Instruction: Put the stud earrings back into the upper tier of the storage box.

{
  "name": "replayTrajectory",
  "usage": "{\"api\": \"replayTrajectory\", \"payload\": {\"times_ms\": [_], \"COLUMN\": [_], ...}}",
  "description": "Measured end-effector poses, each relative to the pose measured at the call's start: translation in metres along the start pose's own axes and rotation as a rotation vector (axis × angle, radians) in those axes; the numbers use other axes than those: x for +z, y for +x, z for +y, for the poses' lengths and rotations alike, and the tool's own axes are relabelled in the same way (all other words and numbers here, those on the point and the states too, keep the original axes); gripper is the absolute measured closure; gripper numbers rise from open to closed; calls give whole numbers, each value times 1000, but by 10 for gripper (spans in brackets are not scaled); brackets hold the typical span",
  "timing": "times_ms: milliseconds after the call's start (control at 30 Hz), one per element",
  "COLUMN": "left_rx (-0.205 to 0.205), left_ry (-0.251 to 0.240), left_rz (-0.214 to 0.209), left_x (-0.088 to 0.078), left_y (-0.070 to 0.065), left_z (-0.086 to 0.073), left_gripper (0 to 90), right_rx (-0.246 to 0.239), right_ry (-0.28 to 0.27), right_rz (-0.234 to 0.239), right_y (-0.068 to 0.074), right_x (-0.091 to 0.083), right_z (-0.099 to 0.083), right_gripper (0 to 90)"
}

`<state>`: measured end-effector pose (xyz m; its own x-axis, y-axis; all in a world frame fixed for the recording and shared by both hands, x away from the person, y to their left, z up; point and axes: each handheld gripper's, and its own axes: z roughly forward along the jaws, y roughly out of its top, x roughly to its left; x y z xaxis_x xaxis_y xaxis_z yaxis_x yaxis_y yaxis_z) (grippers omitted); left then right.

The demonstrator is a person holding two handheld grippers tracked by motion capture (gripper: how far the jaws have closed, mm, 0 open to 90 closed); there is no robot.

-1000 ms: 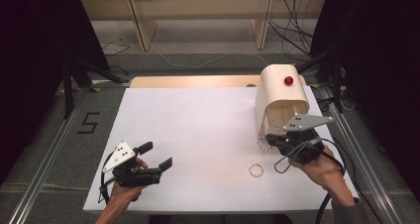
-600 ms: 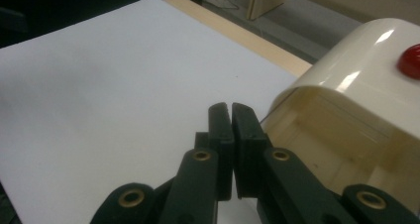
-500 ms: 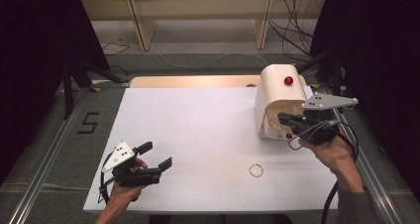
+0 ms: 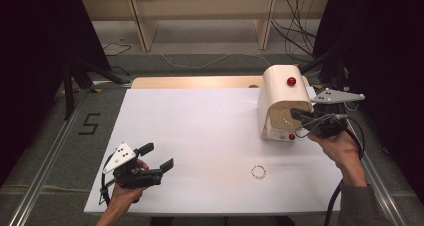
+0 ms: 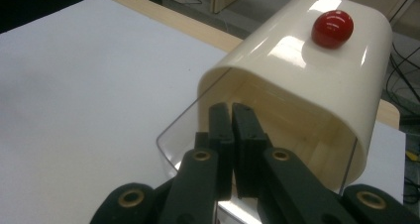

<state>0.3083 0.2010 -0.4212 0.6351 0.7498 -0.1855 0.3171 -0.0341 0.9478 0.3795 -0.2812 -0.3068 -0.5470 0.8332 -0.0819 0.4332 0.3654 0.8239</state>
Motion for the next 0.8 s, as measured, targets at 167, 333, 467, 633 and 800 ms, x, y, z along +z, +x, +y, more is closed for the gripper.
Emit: {"api": "replayTrajectory", "payload": {"times_ms": [167, 333, 467, 633, 800], "left_rx": [-1, 0, -2, -5, 6], "left_ry": [-3, -3, -5, -7, -3], "left_rz": [0, -1, -1, -2, -4], "left_x": [-1, -1, -1, -1, 0], "left_y": [0, 0, 0, 0, -1], "left_z": [0, 1, 1, 1, 1], "left_gripper": [83, 83, 83, 83, 83], "right_rx": [17, 19, 19, 44, 27], "right_ry": [17, 36, 56, 84, 60], "right_rz": [0, 11, 18, 14, -37], "right_y": [-5, -4, -4, -11, -10], "right_x": [7, 11, 15, 22, 13], "right_z": [-4, -6, -8, -14, -10], "right_gripper": [881, 881, 876, 802, 714]}}
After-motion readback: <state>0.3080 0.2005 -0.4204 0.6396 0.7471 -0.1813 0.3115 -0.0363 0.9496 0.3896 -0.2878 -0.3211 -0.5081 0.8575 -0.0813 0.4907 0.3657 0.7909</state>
